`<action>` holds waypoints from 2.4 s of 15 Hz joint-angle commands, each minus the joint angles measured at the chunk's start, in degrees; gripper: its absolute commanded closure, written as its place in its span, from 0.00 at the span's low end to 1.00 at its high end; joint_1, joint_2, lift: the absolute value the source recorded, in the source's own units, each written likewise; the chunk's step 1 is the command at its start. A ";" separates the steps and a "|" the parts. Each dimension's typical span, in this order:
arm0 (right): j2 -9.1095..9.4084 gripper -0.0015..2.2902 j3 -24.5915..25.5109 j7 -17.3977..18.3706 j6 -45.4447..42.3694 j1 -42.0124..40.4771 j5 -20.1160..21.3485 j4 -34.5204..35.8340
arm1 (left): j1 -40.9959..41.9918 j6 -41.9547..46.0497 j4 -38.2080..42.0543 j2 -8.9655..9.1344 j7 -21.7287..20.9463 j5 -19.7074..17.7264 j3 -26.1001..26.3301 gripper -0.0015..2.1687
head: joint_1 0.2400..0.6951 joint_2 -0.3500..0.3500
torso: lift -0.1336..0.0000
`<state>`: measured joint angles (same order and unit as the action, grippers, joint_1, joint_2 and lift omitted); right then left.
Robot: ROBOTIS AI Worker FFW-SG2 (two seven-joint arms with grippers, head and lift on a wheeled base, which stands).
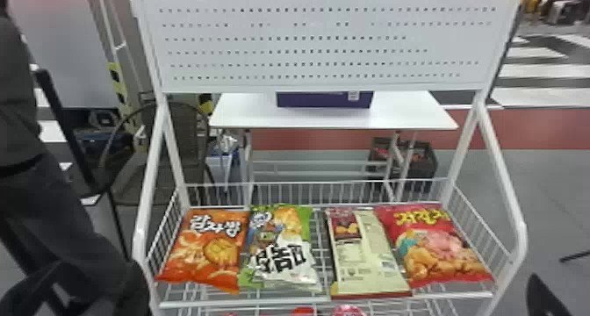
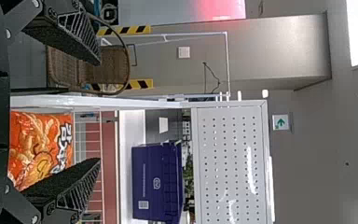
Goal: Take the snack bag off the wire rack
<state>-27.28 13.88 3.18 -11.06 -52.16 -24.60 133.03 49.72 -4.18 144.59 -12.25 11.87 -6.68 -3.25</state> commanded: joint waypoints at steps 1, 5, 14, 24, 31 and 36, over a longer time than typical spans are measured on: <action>0.03 0.04 -0.08 0.25 -0.05 0.13 0.26 -0.32 | -0.15 0.00 -0.09 -0.05 -0.01 0.00 0.00 0.08 | 0.57 0.50 | 1.00; 0.12 0.04 -0.17 0.42 -0.05 0.57 0.17 -0.84 | -0.42 0.00 -0.36 0.04 -0.01 0.00 0.17 0.08 | 0.57 0.50 | 1.00; 0.38 0.04 -13.53 1.21 7.16 19.82 2.19 -13.41 | -1.21 -0.88 -0.62 0.21 0.08 2.37 3.43 0.08 | 0.57 0.50 | 1.00; 4.60 0.04 -23.99 1.30 17.35 47.68 5.00 -39.60 | -2.18 -2.29 -3.17 -0.49 0.26 2.29 3.69 0.08 | 0.57 0.50 | 1.00; 4.60 0.08 -24.17 0.78 19.64 50.40 5.88 -44.96 | -4.02 -2.46 -4.66 -0.49 0.17 2.20 4.57 0.08 | 0.57 0.50 | 1.00; 4.34 0.84 -23.02 0.60 25.26 49.79 5.62 -42.94 | -4.55 -3.16 -4.93 -0.49 0.17 2.20 4.74 0.08 | 0.57 0.50 | 1.00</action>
<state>-22.87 -9.63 3.77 11.74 -2.22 -18.82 89.43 45.20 -7.20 139.66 -12.74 12.04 -4.48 1.50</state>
